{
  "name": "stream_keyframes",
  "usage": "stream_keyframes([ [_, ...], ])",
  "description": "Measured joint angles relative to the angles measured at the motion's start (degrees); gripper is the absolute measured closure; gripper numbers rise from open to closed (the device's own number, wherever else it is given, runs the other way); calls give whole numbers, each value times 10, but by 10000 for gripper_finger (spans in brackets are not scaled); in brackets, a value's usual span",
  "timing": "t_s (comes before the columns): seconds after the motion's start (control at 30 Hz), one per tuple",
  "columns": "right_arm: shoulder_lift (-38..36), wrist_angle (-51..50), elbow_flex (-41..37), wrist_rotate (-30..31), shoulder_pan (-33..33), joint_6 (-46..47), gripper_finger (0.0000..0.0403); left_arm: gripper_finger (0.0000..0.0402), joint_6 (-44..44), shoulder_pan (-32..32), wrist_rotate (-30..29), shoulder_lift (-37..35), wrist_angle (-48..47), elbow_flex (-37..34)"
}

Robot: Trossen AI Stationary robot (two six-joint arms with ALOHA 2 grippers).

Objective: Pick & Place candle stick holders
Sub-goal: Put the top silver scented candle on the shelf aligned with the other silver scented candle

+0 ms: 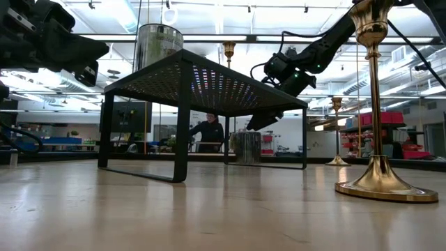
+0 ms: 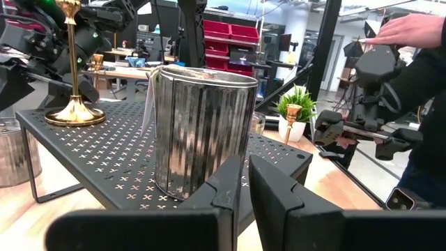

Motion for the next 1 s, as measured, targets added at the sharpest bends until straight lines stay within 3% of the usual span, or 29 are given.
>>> stream_keyframes([
  [1.0,28,38,1,9,6,4,7,362,0,0,0,0,0,0],
])
